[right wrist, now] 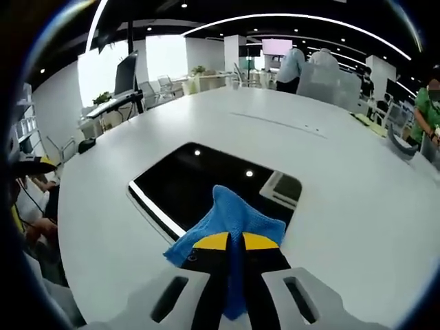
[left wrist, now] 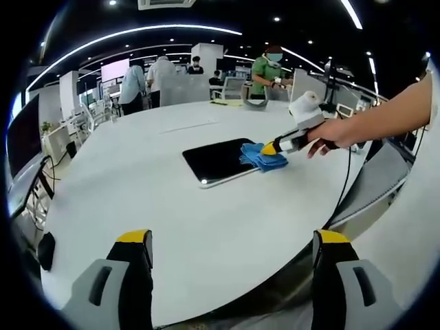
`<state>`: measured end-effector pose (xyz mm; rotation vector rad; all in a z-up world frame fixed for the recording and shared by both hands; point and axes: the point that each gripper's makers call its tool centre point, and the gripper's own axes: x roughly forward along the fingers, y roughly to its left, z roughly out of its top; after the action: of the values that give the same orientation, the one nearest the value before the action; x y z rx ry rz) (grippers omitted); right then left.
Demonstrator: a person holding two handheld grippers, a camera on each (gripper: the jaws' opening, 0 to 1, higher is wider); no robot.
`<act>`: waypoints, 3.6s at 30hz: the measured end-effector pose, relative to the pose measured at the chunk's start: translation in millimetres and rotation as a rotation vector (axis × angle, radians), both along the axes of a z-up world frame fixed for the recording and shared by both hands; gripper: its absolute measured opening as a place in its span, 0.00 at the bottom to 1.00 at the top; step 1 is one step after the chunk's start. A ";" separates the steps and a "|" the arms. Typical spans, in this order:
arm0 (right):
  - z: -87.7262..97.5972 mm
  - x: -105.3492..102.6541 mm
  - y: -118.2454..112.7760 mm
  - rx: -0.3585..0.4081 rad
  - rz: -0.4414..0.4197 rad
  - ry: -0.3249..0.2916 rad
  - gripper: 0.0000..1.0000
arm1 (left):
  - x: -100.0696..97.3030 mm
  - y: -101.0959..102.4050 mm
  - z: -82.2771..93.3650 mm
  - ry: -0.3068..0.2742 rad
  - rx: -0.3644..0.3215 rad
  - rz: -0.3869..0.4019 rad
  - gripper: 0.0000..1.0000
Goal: Wipe the mirror surface with the cleaning cloth until all visible marks leave the cleaned area.
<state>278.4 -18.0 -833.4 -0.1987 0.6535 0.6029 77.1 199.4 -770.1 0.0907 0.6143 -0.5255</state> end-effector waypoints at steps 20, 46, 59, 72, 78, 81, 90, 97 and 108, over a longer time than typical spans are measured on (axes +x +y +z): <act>40.2 -19.5 -10.8 0.145 -0.066 -0.067 0.01 | 3.3 -5.9 -3.1 0.008 -0.002 -0.031 0.98; 42.8 -58.8 -37.0 0.194 -0.103 -0.030 0.01 | 9.2 -23.3 -10.7 0.025 -0.007 -0.062 0.97; 22.0 -89.2 -43.9 0.159 -0.100 0.036 0.02 | 5.2 -25.5 -13.2 0.037 -0.006 -0.074 0.97; -18.5 -108.8 -53.5 -0.059 -0.009 0.056 0.06 | -1.7 -23.6 -13.4 0.044 -0.004 -0.079 0.97; -17.1 -105.9 -54.9 -0.070 -0.001 0.049 0.11 | -6.1 -21.0 -12.7 0.039 -0.004 -0.070 0.97; -17.9 -102.2 -54.7 -0.075 0.013 0.042 0.13 | -8.4 -20.7 -14.7 0.044 -0.002 -0.068 0.97; -17.6 -93.0 -50.7 -0.052 0.071 0.042 0.16 | -18.7 -20.7 -18.1 0.053 -0.001 -0.075 0.97; -16.4 -95.5 -48.0 -0.020 0.015 0.045 0.22 | -16.3 -18.7 -17.5 0.054 -0.018 -0.069 0.97; 41.8 -80.6 -47.0 0.108 -0.091 -0.107 0.58 | -5.2 -15.4 -19.4 0.048 0.026 -0.112 0.97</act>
<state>197.7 -65.0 -791.6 -0.0992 0.5227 0.5343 72.0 183.9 -789.5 0.1373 0.6659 -0.6292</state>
